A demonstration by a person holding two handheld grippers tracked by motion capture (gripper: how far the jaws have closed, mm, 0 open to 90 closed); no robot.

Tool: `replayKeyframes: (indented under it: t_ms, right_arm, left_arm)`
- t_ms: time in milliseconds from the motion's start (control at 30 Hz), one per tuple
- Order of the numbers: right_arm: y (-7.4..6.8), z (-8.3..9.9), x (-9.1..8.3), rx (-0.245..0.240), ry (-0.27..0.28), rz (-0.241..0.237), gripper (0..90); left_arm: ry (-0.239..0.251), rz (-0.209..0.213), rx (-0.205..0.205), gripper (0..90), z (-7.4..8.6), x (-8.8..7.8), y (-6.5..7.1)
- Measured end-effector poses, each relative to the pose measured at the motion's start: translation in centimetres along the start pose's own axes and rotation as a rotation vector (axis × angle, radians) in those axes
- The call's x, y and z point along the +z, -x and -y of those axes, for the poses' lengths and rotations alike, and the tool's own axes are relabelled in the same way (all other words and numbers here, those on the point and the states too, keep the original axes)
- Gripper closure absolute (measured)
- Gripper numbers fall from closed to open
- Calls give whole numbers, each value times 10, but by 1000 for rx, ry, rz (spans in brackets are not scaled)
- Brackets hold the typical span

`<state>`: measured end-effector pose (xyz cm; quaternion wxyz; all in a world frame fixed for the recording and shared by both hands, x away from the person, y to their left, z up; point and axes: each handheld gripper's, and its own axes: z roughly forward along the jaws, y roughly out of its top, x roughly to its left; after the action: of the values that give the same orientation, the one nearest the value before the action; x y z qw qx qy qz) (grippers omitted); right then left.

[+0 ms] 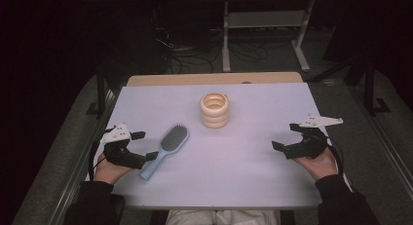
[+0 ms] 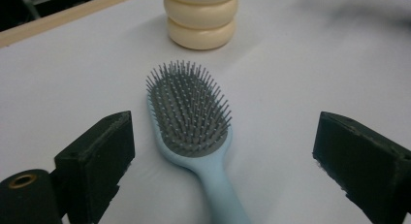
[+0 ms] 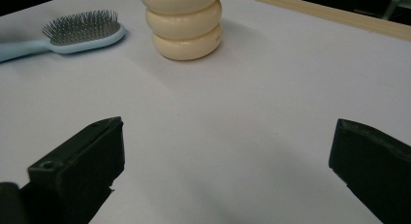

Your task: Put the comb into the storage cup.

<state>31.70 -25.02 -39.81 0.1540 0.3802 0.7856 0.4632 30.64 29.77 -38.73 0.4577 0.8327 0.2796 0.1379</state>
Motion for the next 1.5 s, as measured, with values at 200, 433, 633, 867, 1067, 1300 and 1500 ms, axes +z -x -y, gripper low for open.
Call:
replayKeyframes:
  t_ms: [200,433,633,867,1067,1300,1500]
  right_arm:
    - [0,0,1,-2,-5,-1,0]
    - [-1,0,1,-4,-12,-4,0]
    - [-1,0,2,-8,-16,-7,0]
    - [-2,0,3,-10,-25,-8,0]
    - [-2,0,3,-13,-27,-9,0]
    - [-3,1,5,-19,-35,-12,0]
    - [-3,1,6,-18,-37,-15,0]
  left_arm:
    - [-30,37,12,149,0,3,2]
    - [-66,78,43,219,-2,7,7]
    - [-118,110,66,327,-3,13,11]
    - [-181,162,88,498,-3,19,16]
    - [-244,183,118,630,-2,26,20]
    - [-359,212,146,829,1,36,24]
    - [-401,229,159,899,2,39,26]
